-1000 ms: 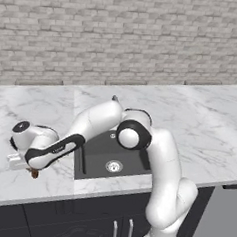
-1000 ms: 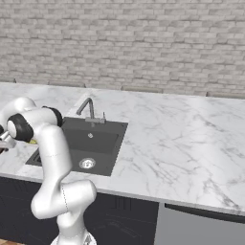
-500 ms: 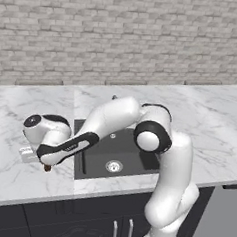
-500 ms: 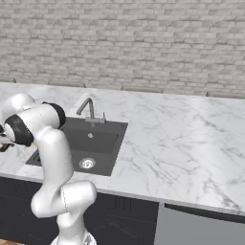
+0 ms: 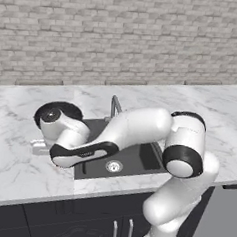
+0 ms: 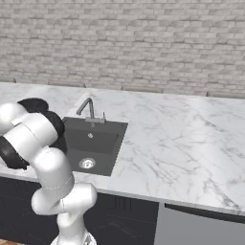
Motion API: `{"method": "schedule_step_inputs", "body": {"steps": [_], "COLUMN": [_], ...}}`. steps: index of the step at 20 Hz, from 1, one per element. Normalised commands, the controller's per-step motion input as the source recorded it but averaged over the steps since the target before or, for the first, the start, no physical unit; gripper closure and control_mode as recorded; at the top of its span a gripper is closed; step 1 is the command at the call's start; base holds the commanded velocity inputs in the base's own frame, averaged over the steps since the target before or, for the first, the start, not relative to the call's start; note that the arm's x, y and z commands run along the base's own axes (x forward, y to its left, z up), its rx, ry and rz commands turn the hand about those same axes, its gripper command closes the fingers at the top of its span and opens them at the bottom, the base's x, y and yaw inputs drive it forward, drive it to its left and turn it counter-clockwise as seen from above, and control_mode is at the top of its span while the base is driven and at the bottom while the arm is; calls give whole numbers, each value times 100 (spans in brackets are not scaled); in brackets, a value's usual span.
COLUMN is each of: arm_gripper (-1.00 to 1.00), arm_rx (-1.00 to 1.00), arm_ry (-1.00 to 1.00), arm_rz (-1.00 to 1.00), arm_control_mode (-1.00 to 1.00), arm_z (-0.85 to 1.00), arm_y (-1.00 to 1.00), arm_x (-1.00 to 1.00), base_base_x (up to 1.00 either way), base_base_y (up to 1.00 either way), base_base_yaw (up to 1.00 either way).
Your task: Pick the pan and sponge and place them into the sink. Then turn on the water.
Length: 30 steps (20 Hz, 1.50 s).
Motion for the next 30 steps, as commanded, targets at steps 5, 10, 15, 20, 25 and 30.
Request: {"method": "schedule_step_inputs", "body": {"steps": [5,10,15,20,25,30], "arm_gripper": [100,100,100,100,100,100], "arm_rx": [20,21,12,0,-5,-13], "arm_ry": [-2,0,0,2,7,18], "arm_rz": [-4,-5,0,0,1,6], "arm_control_mode": [-100,-100,-100,-100,-100,-100], "arm_z": [26,23,24,25,16,0], "arm_y": [-63,-58,-43,-7,0,0], "arm_x": [-29,-15,-4,1,14,40], "base_base_x": [0,0,0,0,0,0], "base_base_y": [0,0,0,0,0,0], "base_base_yaw": [0,0,0,0,0,0]}}
